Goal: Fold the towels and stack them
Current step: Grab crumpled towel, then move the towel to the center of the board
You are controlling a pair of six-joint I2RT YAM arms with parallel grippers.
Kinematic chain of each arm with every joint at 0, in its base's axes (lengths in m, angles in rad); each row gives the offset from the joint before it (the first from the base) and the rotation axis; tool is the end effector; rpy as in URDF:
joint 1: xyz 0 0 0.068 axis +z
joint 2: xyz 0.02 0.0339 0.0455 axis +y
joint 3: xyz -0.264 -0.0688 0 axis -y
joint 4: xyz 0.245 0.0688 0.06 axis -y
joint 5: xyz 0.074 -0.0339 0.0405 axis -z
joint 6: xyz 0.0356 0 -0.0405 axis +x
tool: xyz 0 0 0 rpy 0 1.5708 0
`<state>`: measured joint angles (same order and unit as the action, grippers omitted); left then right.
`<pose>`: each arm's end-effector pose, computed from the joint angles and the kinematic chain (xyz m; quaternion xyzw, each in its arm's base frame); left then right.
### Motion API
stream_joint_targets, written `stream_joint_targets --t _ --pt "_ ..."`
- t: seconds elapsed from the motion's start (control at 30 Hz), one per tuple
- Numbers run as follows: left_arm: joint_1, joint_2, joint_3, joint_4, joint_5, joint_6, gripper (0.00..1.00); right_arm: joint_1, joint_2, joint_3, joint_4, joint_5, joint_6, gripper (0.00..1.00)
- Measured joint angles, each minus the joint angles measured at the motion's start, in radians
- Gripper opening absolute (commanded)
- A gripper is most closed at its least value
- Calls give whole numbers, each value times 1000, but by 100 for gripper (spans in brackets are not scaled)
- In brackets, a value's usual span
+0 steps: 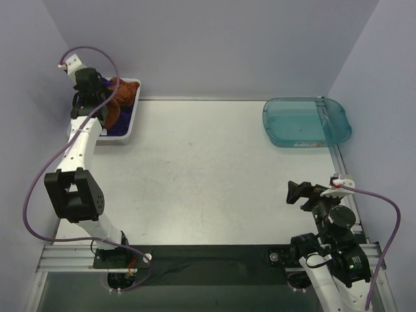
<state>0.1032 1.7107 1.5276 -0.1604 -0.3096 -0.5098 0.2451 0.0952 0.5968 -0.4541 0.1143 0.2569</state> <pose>0.4069 0.0531 0.3530 -0.3284 0.7433 0.0086 0.5827 0.0518 0.0088 0.3142 0.0454 0.6887 0.1413 0.7097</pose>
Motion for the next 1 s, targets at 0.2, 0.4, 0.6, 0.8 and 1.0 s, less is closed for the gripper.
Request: stream_joint_targets --t 0.2,0.4,0.6,0.8,1.0 --pt "-149 -45 268 -42 1 52 0 0 0 0 0 0 -3 100" --pt "-363 -100 415 -80 78 77 0 0 0 0 0 0 -4 100" --pt "-520 -209 336 -119 185 42 0 0 4 13 -8 -13 -7 100" --pt "-610 -493 -50 -93 326 -52 0 0 74 122 -38 -65 -11 100" --pt "-612 -858 -583 -152 337 -120 11 0 205 214 -46 -188 -11 100"
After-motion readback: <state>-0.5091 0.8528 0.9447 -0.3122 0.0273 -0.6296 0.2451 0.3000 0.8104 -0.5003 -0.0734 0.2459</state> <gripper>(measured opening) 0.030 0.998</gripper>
